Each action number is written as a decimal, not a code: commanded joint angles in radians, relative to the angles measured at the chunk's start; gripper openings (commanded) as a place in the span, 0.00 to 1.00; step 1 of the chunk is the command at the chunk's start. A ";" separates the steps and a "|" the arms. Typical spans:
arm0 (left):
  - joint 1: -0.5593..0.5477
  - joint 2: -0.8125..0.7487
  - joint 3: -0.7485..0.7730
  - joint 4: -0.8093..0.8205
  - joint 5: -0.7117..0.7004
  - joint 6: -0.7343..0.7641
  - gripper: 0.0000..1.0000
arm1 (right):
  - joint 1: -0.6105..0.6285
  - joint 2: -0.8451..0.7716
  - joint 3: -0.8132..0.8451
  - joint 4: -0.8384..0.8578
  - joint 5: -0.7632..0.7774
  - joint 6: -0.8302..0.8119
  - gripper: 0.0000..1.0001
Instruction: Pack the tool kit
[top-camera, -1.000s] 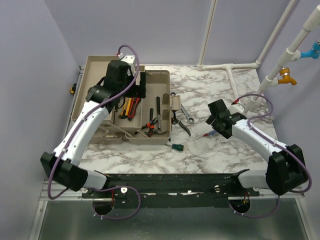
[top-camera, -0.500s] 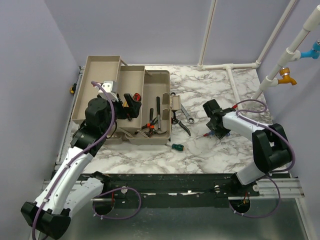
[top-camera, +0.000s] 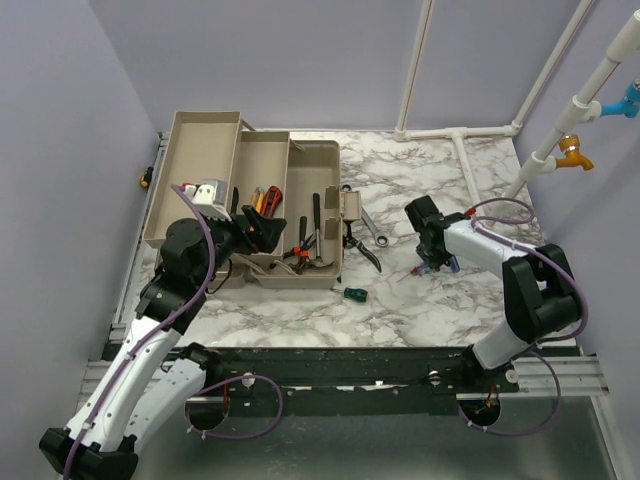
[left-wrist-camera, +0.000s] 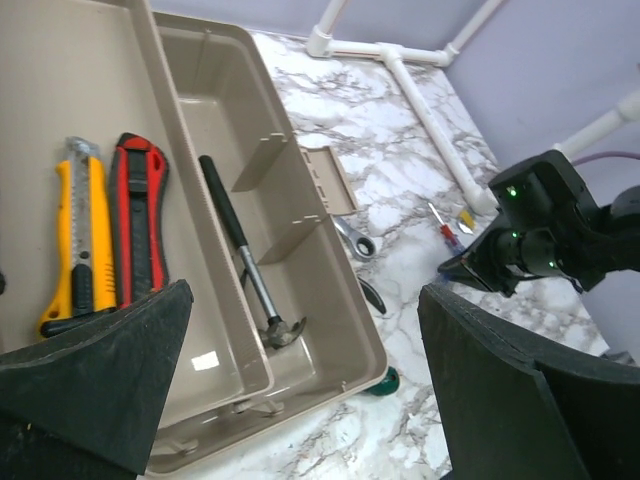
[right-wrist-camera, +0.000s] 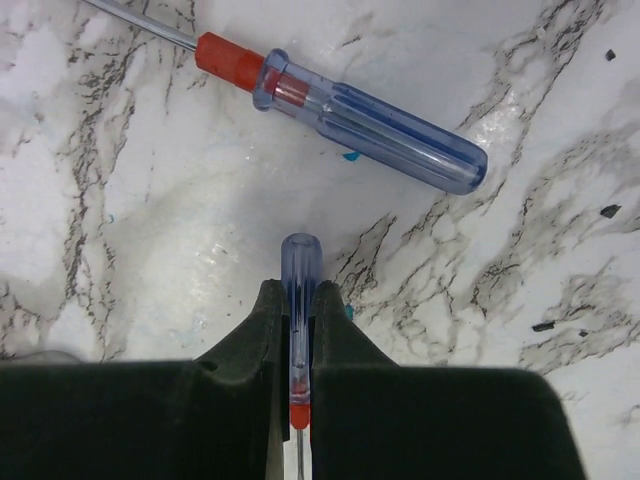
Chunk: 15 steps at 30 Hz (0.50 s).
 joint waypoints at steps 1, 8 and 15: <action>0.005 -0.049 -0.055 0.119 0.132 -0.055 0.99 | -0.007 -0.103 0.019 -0.005 0.044 -0.073 0.02; -0.074 0.056 -0.046 0.211 0.249 -0.087 0.97 | -0.006 -0.383 -0.134 0.417 -0.316 -0.530 0.01; -0.249 0.199 -0.001 0.318 0.195 -0.082 0.96 | -0.004 -0.706 -0.326 0.851 -0.736 -0.676 0.01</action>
